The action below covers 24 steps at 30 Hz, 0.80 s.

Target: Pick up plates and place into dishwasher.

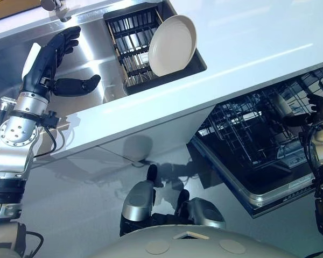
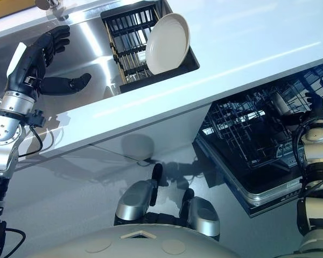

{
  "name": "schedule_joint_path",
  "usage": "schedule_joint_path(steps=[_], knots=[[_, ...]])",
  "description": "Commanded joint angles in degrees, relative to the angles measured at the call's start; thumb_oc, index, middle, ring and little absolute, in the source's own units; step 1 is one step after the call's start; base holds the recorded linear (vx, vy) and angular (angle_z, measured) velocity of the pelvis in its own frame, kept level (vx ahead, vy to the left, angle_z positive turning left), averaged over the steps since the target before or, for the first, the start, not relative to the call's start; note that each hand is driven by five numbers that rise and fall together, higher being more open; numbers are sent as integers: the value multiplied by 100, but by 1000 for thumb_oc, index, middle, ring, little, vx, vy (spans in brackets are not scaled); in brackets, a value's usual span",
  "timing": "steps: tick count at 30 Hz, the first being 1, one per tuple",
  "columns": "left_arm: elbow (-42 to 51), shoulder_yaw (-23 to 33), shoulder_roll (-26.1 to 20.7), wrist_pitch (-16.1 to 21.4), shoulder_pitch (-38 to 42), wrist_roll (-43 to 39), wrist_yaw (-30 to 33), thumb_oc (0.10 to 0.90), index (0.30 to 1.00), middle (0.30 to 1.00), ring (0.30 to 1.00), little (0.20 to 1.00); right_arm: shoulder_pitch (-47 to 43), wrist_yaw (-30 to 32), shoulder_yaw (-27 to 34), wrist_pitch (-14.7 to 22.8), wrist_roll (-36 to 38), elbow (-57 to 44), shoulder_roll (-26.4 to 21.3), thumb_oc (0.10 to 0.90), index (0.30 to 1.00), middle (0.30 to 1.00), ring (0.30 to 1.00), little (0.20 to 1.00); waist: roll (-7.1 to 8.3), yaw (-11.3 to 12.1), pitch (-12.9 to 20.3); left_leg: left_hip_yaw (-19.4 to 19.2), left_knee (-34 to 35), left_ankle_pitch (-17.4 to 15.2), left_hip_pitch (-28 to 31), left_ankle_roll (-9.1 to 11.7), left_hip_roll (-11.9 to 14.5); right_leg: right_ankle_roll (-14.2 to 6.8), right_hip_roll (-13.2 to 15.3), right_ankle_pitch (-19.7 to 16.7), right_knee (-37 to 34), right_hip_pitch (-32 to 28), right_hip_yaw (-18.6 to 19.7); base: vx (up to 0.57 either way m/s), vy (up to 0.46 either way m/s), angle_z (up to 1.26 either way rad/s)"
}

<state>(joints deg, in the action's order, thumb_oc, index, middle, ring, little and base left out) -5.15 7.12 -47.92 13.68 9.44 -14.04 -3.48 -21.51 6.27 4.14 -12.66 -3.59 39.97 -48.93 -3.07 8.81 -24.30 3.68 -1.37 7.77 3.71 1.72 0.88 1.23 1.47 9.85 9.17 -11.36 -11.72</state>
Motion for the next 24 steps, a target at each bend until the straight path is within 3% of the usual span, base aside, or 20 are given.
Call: schedule_joint_path(steps=[1, 9, 15, 24], knots=[[365, 406, 7, 494, -386, -151, 119, 800, 900, 900, 900, 900, 333, 375, 2, 487, -318, -520, -405, 800, 900, 900, 900, 900, 115, -93, 1309, -79, -237, -324, -333, 411, 122, -290, -27, -380, -420, 8, -23, 14, 75, -3], [478, 582, 77, 592, -560, -30, 111, 800, 900, 900, 900, 900, 872, -177, 501, 709, 478, -1337, -59, 800, 900, 900, 900, 900, 169, -223, 1551, -207, 47, -435, -9, 304, 1, -392, 56, -489, -670, -85, -61, -66, 101, -3], [510, 751, 56, 621, -491, 200, 284, 800, 900, 900, 900, 900, 1440, -980, 957, 1066, 1028, -2387, 382, 800, 900, 900, 900, 900, 248, -578, 1774, -465, 285, -577, 266, 145, -90, -503, 116, -634, -812, 88, 38, -119, 120, -12], [242, 557, -189, 638, 27, 1073, 501, 800, 900, 900, 900, 900, 1668, -828, 1336, 1476, 2179, -3142, 997, 800, 900, 900, 900, 900, 228, -963, 1888, -850, 284, -834, 414, -32, -199, -595, 186, -752, -890, 226, 300, -116, 140, -20]])
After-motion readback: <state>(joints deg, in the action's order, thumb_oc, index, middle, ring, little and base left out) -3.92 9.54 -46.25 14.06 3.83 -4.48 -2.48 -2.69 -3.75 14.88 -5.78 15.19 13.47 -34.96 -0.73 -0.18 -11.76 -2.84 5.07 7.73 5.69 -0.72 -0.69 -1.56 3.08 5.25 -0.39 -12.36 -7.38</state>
